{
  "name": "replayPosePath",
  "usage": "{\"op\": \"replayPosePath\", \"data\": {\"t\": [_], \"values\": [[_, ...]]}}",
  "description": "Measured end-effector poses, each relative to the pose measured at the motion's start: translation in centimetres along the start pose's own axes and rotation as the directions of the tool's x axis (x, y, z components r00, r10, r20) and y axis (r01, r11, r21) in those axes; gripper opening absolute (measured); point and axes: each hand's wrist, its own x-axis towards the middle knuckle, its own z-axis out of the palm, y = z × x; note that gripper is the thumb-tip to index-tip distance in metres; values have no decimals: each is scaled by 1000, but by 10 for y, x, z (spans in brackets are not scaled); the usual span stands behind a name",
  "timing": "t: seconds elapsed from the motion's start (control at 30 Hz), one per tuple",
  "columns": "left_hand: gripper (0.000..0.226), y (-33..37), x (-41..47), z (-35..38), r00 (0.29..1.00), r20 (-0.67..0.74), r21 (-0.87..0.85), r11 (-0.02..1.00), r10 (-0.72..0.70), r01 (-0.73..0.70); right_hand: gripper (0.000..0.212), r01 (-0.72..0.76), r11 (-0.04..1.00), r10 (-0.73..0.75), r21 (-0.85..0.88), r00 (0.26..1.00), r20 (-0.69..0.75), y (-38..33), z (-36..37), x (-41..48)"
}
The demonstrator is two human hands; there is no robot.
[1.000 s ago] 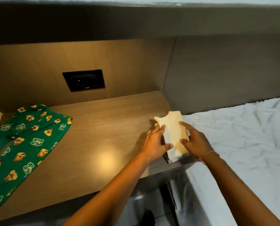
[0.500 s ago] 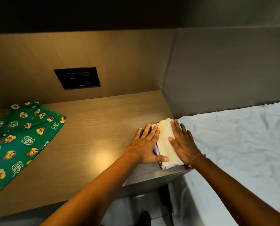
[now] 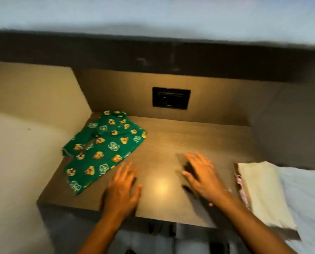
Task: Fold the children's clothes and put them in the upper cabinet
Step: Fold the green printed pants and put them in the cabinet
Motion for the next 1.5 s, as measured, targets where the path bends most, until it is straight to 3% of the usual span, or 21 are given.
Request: {"op": "replayPosePath", "data": {"t": [0.1, 0.17, 0.23, 0.37, 0.43, 0.53, 0.6, 0.67, 0.8, 0.9, 0.97, 1.03, 1.13, 1.2, 1.27, 1.33, 1.43, 1.5], "values": [[55, -67, -13, -34, 971, -63, 154, 959, -231, 238, 55, 200, 977, -192, -69, 976, 105, -50, 44, 73], [52, -97, -16, -45, 949, -48, 217, 924, -311, 314, 50, 283, 942, -255, -178, 953, 166, -73, 69, 121], [50, -117, -16, -49, 946, -39, 236, 917, -321, 321, 48, 300, 919, -251, -257, 946, 207, -82, 84, 158], [40, -129, -8, -52, 958, -90, 215, 933, -274, 287, 26, 247, 928, -218, -279, 967, 130, -91, 91, 186], [27, -126, -6, -57, 955, -112, 122, 950, -275, 288, 19, 262, 926, -239, -272, 964, 116, -95, 85, 173], [14, -119, -16, -80, 929, -153, -272, 918, -336, 288, 9, 290, 956, -292, -41, 956, -31, -94, 57, 130], [8, -118, -24, -104, 936, -209, -388, 903, -284, 187, 18, 343, 938, -331, 54, 930, -160, -90, 29, 99], [6, -113, -19, -125, 959, -199, -378, 919, -201, 114, 21, 335, 938, -312, 94, 930, -195, -82, 6, 81], [17, -99, 44, -120, 984, -12, -292, 942, -178, 166, 13, 108, 993, -108, 36, 994, -6, -76, -8, 90], [10, -83, 109, -118, 982, -31, -129, 975, -185, 180, 13, -39, 999, 40, 25, 999, -21, -75, -23, 112], [12, -67, 143, -135, 980, -137, -35, 989, -144, 141, 12, -74, 996, 80, 42, 983, -164, -79, -50, 120], [13, -48, 164, -159, 946, -323, -64, 998, -3, -19, 8, -41, 991, 84, 127, 933, -349, -83, -82, 118], [15, -19, 157, -194, 794, -573, -81, 950, 203, -301, 11, 88, 976, 38, 200, 835, -549, -80, -120, 84], [15, -11, 128, -193, 746, -602, -27, 926, 285, -377, 19, 121, 986, -36, 113, 826, -563, -71, -122, 46], [16, -18, 93, -166, 757, -550, 18, 911, 353, -411, 20, 152, 987, -111, 42, 858, -502, -58, -100, 6], [24, -33, 58, -122, 830, -419, -20, 910, 369, -414, 21, 132, 991, -129, -21, 905, -406, -41, -61, -29], [46, -55, 9, -60, 946, -50, -68, 944, 321, -324, 27, 22, 993, -40, -116, 987, -158, -14, -1, -75], [45, -66, -6, -35, 955, 129, -50, 964, 267, -263, 27, -71, 992, 67, -101, 997, -39, -1, 18, -92]]}}
